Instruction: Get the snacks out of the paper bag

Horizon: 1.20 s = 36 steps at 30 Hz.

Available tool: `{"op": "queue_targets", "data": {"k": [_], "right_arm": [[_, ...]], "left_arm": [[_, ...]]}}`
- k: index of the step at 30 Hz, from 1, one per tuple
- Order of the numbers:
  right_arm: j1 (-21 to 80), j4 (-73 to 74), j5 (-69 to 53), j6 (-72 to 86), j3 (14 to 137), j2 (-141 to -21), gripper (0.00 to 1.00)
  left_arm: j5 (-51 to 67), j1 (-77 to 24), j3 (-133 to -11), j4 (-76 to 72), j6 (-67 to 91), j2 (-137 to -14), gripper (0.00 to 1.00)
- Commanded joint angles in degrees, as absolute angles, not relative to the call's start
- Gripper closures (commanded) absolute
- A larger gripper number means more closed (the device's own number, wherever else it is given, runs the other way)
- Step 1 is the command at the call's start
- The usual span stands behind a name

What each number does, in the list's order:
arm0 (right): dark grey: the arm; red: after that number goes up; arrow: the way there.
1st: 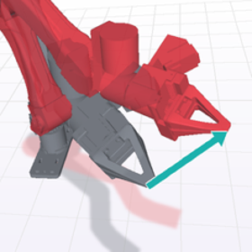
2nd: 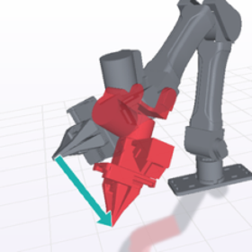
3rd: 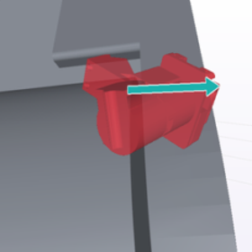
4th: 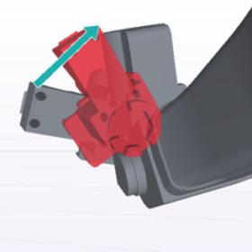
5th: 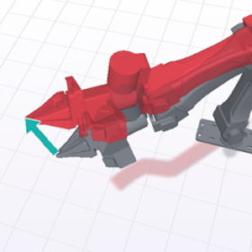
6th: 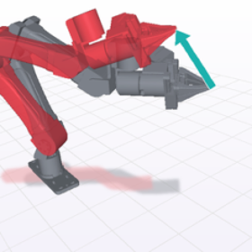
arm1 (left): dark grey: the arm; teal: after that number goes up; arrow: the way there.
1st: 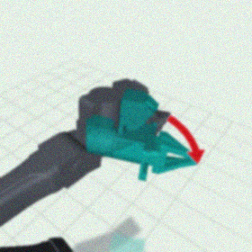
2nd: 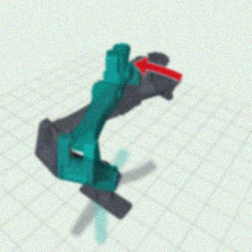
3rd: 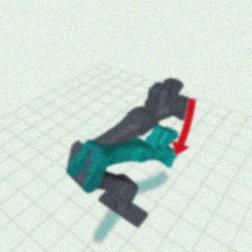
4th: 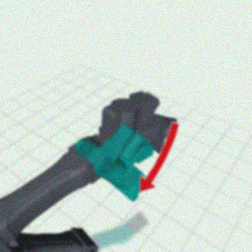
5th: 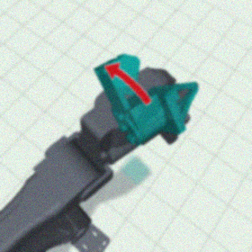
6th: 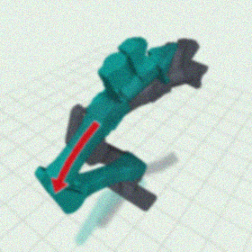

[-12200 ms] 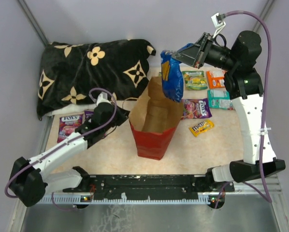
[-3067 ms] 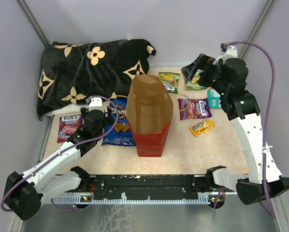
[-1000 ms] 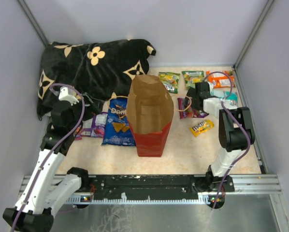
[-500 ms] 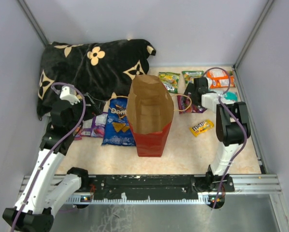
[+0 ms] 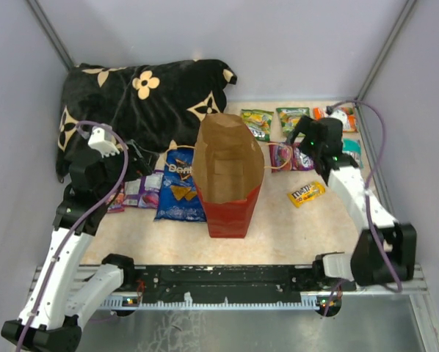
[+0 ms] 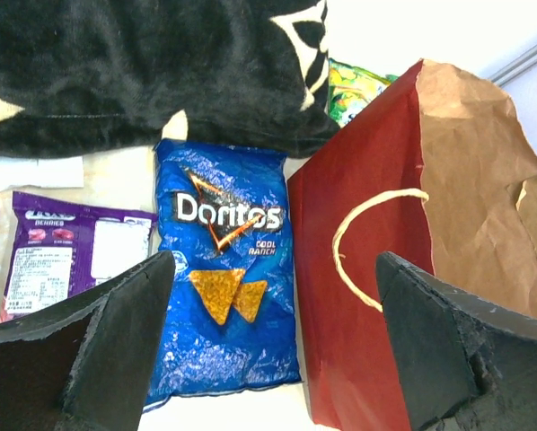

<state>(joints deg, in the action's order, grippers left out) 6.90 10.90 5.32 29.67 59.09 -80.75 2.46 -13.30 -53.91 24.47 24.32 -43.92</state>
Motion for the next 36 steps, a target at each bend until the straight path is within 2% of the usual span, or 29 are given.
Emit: {"op": "queue_targets", "data": {"k": [1, 4, 9, 14, 20, 25, 32, 36], "right_arm": [[4.9, 10.9, 5.1, 32.3, 48.2, -70.2, 0.01], [2.1, 10.1, 2.2, 34.5, 41.2, -65.7, 0.02], [1.2, 10.7, 2.9, 34.9, 35.8, -61.0, 0.17], [1.0, 8.3, 4.6, 34.8, 33.5, -63.3, 0.41], [0.1, 1.9, 4.3, 35.1, 33.0, -71.9, 0.6], [-1.1, -0.9, 3.5, 35.2, 32.1, -75.0, 0.81], [-5.0, -4.3, -0.4, 37.2, 26.5, -74.2, 0.95], [-7.7, -4.4, -1.5, 38.5, 24.6, -72.5, 0.98]], "left_arm": [[4.3, -12.8, -55.2, 27.0, 22.2, -42.7, 0.01], [6.0, -12.8, -54.0, 26.1, 22.2, -42.1, 0.01], [6.8, -12.8, -52.6, 25.6, 21.9, -41.7, 0.0], [7.1, -12.8, -52.1, 25.6, 21.3, -41.5, 0.0], [6.2, -12.9, -52.2, 26.9, 20.1, -40.8, 0.0], [5.5, -12.8, -52.4, 27.4, 19.5, -40.6, 0.0], [6.3, -12.8, -51.9, 27.2, 19.5, -40.9, 0.0], [6.4, -12.8, -51.7, 27.2, 19.2, -40.6, 0.0]]}}
